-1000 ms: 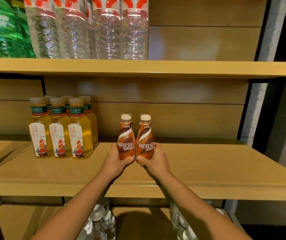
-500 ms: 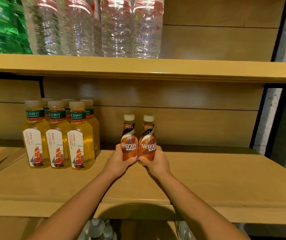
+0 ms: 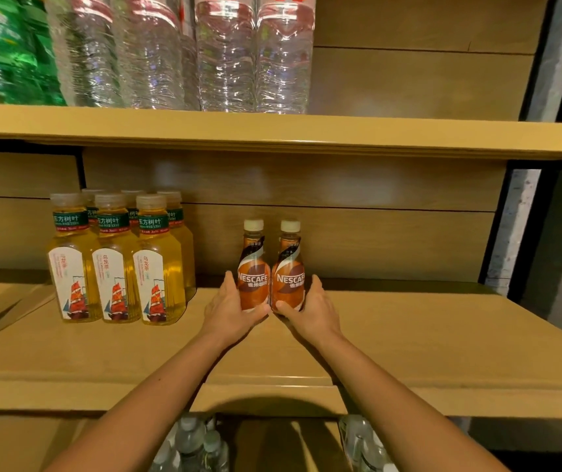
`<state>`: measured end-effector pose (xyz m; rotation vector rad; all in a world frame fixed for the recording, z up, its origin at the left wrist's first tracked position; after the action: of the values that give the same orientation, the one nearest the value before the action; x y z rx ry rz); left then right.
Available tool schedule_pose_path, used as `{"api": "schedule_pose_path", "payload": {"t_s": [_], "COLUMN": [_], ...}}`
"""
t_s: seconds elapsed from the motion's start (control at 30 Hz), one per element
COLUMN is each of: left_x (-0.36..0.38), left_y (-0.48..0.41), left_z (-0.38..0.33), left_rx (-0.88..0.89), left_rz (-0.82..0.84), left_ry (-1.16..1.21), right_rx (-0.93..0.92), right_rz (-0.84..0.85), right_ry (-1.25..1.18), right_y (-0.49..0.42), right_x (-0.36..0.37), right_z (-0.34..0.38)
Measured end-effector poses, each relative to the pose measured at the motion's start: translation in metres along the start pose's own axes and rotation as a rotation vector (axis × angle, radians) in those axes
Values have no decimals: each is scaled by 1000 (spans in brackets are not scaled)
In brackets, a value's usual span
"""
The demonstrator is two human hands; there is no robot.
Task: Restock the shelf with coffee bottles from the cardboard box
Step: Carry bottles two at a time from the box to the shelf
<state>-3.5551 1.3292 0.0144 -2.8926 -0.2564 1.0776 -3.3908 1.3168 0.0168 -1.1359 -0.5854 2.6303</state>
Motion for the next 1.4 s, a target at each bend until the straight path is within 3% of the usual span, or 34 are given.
{"api": "schedule_pose_path", "payload": {"t_s": [0.23, 0.5, 0.77, 1.07, 1.23, 1.4], "left_x": [-7, 53, 172, 308, 368, 438], "left_y": [68, 170, 294, 506, 629, 723], "left_z": [-15, -115, -239, -380, -447, -506], "left_rx": [96, 351, 620, 928, 991, 1018], "left_rz": [-104, 110, 384, 601, 803, 858], "left_ry": [-326, -485, -495, -408, -226, -181], "right_rx": [-86, -51, 185, 519, 647, 779], "right_rz": [140, 136, 49, -92, -107, -97], "right_ry": [459, 550, 626, 713, 842, 874], "right_y": [49, 128, 256, 447, 557, 659], "right_x": [-57, -166, -327, -531, -645, -739], "right_z": [6, -24, -105, -194, -234, -257]}}
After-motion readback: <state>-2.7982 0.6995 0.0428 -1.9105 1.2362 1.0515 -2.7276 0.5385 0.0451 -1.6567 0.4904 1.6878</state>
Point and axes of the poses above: each hand's wrist, its own y-axis away from the middle knuckle, its own x-axis out of the palm, z = x × y, the point moved 4 cm from there along -y, towards the middle knuckle, and after that the axes turned 13 degrees about -x, right-handed, at the moved point
